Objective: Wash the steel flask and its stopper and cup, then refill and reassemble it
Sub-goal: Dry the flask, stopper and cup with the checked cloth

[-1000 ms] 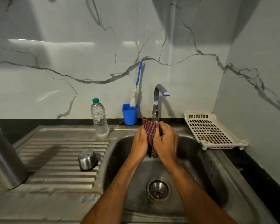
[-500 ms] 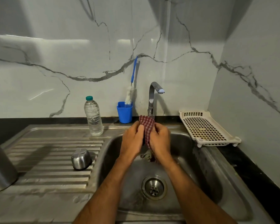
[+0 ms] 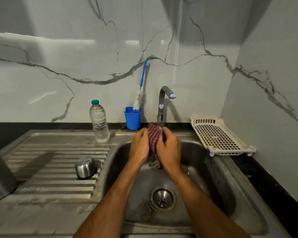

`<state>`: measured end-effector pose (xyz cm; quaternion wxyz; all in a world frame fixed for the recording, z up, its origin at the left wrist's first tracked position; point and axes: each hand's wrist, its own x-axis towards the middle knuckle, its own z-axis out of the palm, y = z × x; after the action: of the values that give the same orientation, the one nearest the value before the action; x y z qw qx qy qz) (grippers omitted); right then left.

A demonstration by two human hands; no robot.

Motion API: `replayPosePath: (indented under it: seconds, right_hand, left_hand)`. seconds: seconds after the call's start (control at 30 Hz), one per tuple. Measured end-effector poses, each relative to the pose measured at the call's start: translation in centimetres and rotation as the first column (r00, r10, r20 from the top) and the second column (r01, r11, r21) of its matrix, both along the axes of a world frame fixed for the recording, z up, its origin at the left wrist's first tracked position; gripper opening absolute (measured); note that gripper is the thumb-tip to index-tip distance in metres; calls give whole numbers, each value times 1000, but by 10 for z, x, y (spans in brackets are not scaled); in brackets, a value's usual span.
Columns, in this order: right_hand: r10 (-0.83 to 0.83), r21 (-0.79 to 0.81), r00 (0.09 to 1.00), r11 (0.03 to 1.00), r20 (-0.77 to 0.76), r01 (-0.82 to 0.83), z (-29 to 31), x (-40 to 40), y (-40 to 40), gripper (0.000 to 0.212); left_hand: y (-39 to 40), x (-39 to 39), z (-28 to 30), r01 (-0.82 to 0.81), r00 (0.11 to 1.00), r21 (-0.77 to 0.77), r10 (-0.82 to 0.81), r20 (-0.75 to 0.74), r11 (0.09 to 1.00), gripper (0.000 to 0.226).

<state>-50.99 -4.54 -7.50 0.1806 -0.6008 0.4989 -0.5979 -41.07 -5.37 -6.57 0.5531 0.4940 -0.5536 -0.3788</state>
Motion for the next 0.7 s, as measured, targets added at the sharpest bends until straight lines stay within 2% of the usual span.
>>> replayPosePath:
  seconds: [0.03, 0.07, 0.1, 0.13, 0.17, 0.23, 0.27, 0.3, 0.33, 0.37, 0.4, 0.43, 0.47, 0.53, 0.6, 0.7]
  right_hand:
    - [-30, -75, 999, 997, -39, 27, -4, 1, -1, 19]
    - [2, -52, 1000, 999, 5, -2, -3, 2, -1, 20]
    - [81, 71, 989, 993, 127, -90, 1, 3, -1, 21]
    - [167, 230, 941, 943, 295, -239, 9, 5, 0, 23]
    - [210, 364, 875, 848, 437, -386, 15, 5, 1, 25]
    - [238, 499, 796, 670, 557, -549, 26, 3, 4, 24]
    - [236, 499, 780, 655, 579, -568, 29, 2, 4, 24]
    - [220, 476, 785, 691, 578, -544, 30, 2, 5, 24]
    - [195, 431, 822, 773, 535, -464, 27, 2, 5, 24]
    - [163, 353, 886, 874, 434, -334, 22, 2, 4, 24]
    - [109, 241, 957, 954, 270, -177, 16, 0, 3, 23]
    - [37, 113, 989, 992, 145, -53, 10, -1, 0, 22]
    - [-7, 39, 995, 999, 103, 3, 8, -2, -1, 22]
    - [50, 109, 963, 991, 266, -82, 11, -2, -1, 23]
    - [93, 269, 890, 935, 446, -232, 16, -2, -2, 27]
    - [-3, 411, 773, 848, 634, -334, 17, 5, 3, 26]
  left_hand:
    - [0, -2, 4, 3, 997, 71, 2, -75, 997, 31]
    - [1, -2, 5, -37, 999, 45, 38, -22, 998, 32]
    - [3, -1, 2, -103, 983, -84, 115, 144, 991, 34]
    - [5, 3, -2, -150, 918, -281, 239, 317, 948, 34]
    - [7, 8, -6, -139, 832, -465, 357, 424, 875, 34]
    - [3, 18, -14, -59, 689, -659, 508, 517, 750, 38]
    - [-1, 21, -18, -38, 658, -694, 541, 524, 719, 37]
    - [-1, 18, -19, -40, 673, -688, 528, 517, 725, 34]
    - [0, 14, -16, -68, 733, -631, 468, 493, 772, 31]
    - [2, 8, -11, -106, 824, -513, 364, 435, 852, 30]
    - [3, 1, -7, -105, 917, -329, 220, 334, 938, 30]
    - [4, -4, -4, -73, 974, -156, 104, 203, 985, 31]
    - [3, -8, 0, -48, 993, -49, 53, 110, 998, 32]
    - [4, -12, 5, -56, 993, -19, 57, 99, 998, 33]
    - [6, -12, 6, -113, 978, -108, 130, 165, 988, 37]
    - [2, -5, -6, -152, 885, -283, 258, 387, 947, 42]
